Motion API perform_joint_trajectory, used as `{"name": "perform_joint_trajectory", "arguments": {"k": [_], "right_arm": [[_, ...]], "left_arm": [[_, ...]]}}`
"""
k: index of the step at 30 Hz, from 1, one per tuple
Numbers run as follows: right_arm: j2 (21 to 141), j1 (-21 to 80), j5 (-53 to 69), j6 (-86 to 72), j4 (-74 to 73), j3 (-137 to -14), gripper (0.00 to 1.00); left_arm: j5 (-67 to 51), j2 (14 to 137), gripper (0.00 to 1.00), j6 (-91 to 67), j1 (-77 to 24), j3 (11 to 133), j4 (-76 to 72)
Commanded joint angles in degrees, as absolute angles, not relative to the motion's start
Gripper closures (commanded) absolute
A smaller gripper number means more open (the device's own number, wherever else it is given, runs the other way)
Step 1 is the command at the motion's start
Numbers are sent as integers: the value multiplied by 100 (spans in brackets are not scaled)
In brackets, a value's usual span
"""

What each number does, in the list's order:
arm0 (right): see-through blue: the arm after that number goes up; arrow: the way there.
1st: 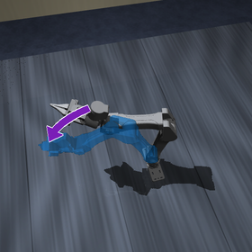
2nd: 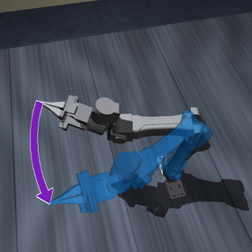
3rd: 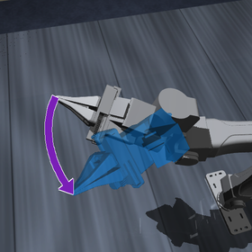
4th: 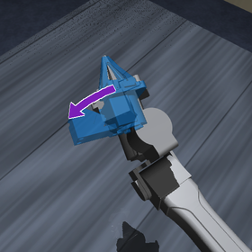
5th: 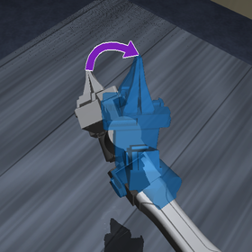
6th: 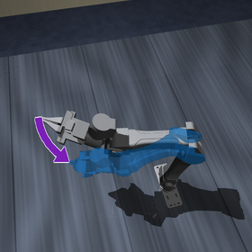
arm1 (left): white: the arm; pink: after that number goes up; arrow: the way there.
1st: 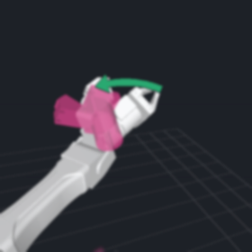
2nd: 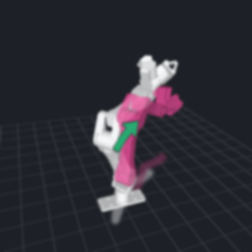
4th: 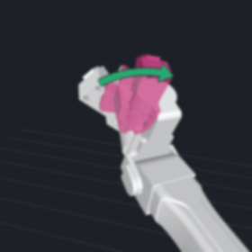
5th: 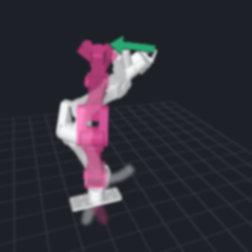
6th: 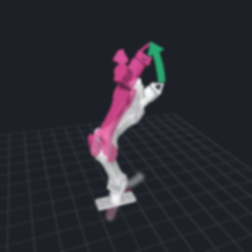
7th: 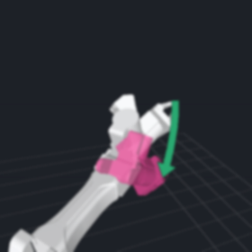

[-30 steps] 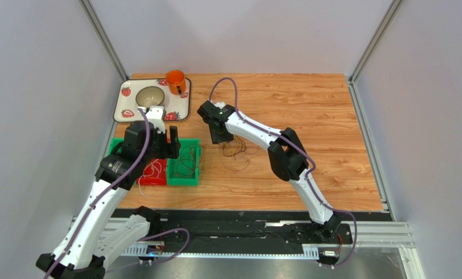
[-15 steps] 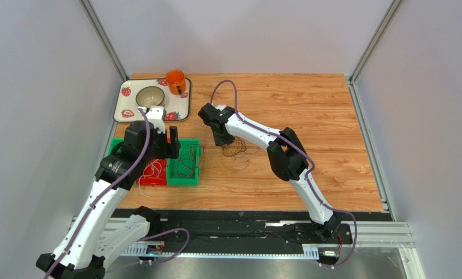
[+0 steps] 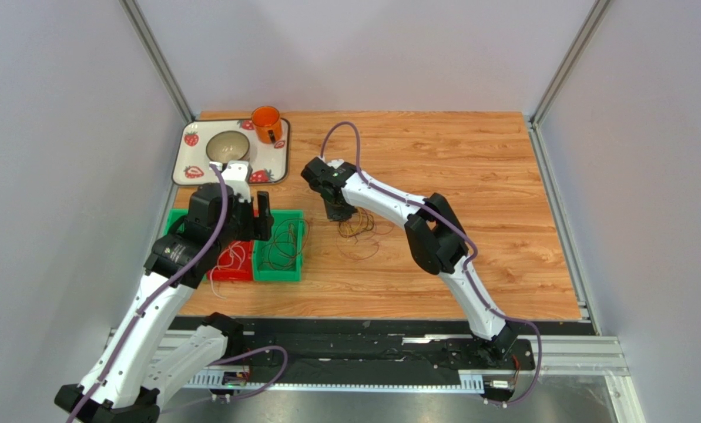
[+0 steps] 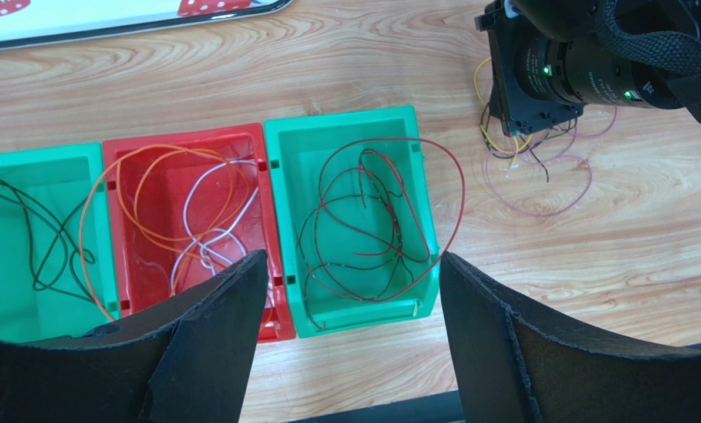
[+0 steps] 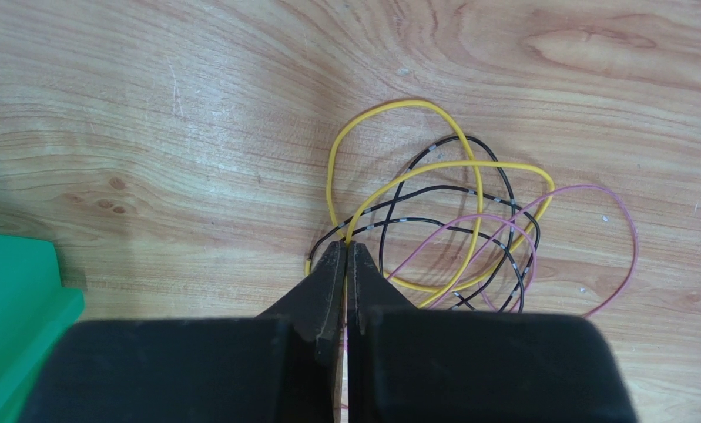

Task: Untangle the cables

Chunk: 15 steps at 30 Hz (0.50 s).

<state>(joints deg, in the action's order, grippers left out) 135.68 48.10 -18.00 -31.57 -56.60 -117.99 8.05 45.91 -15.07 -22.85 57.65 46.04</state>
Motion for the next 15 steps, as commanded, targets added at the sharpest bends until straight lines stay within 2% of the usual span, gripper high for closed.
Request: {"name": "perform_joint_trajectory", "arguments": {"k": [1,6,8,15], "right_arm": [[13403,4834,-1978,-3147,-5774,-11944,100],[12772,4816,-1899,-3006,-6073,-12164,100],[12166,4799,-1890,-2918,-6117,-12173,100],[10443,4729,-1320,-2470,-6170,-12024,100]], "left_arm": [[809,4544,21,-1406,-2303,5766,4605],[888,4509,21,-1441,-2294,5748,4605],[870,4448,21,-1485,-2303,5748,4571],[-377,4385,20,-1968,-2338,5529,3947]]}}
